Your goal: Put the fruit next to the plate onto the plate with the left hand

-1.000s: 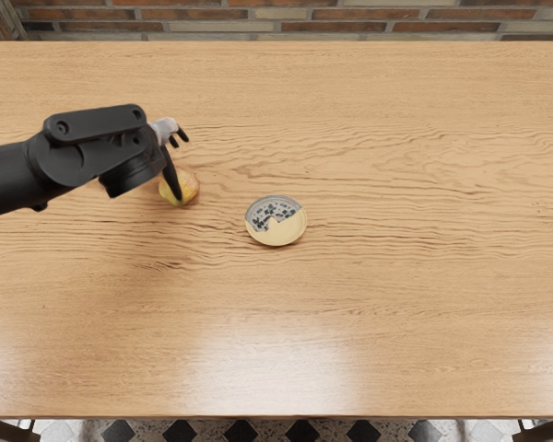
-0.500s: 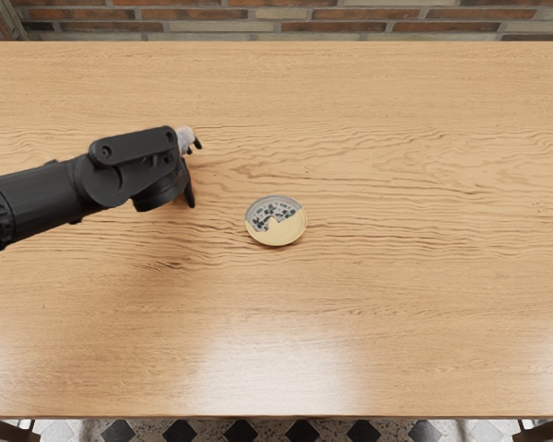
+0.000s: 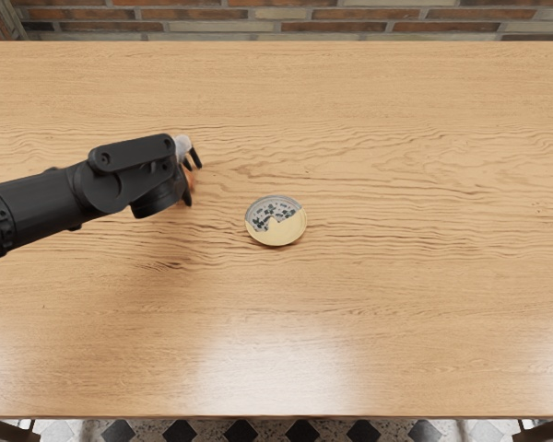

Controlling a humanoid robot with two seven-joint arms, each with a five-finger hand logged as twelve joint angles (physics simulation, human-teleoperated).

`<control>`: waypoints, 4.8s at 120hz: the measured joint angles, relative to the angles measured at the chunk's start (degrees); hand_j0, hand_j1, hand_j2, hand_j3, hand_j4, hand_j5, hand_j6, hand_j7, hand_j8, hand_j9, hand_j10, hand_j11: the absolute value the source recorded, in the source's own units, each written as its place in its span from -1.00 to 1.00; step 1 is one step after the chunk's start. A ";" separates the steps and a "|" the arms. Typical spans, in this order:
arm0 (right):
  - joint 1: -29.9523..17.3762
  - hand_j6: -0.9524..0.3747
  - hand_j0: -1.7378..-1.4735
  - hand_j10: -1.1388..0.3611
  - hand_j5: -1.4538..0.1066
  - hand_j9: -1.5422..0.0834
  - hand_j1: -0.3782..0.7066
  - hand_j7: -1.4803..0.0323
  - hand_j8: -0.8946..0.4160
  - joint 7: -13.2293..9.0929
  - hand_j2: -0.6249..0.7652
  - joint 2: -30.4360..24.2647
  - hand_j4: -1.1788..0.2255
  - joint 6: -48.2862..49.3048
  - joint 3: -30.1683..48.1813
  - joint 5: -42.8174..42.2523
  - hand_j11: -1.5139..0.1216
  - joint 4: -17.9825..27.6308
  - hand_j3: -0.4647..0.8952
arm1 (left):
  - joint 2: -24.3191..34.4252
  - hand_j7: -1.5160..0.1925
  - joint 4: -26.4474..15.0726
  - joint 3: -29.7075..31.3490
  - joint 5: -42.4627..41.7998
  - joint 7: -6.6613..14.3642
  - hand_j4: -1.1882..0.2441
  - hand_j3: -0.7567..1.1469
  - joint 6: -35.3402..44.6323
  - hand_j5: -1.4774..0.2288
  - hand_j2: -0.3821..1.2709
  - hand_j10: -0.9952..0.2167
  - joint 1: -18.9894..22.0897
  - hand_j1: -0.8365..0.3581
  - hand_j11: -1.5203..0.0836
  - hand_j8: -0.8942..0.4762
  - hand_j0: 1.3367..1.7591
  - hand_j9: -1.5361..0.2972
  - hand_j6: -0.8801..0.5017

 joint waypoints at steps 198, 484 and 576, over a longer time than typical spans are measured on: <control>0.00 0.38 -0.40 0.47 0.80 0.84 -0.87 0.89 0.31 0.00 -0.11 0.00 0.63 -0.02 0.00 0.00 0.79 0.00 -0.32 | 5.73 -0.31 -35.38 5.14 0.09 3.77 -0.37 -0.20 2.79 -0.35 -0.43 -0.05 -16.33 -0.06 -0.30 -0.12 0.47 -0.35 -0.46; 0.00 0.38 -0.40 0.47 0.80 0.84 -0.87 0.89 0.31 0.00 -0.11 0.00 0.63 0.01 0.00 0.00 0.79 0.00 -0.32 | 17.88 0.38 -39.79 -34.88 -0.96 3.60 0.30 -0.20 -12.95 0.34 -0.47 0.22 5.90 0.47 0.48 -0.07 0.52 0.31 -0.10; 0.00 0.38 -0.40 0.47 0.80 0.84 -0.87 0.89 0.31 0.00 -0.11 0.00 0.63 -0.01 0.00 0.00 0.79 0.00 -0.32 | 24.10 0.39 -38.75 -90.15 -6.08 3.60 0.31 -0.20 -43.57 0.35 -0.48 0.23 46.59 0.48 0.49 -0.06 0.52 0.32 -0.09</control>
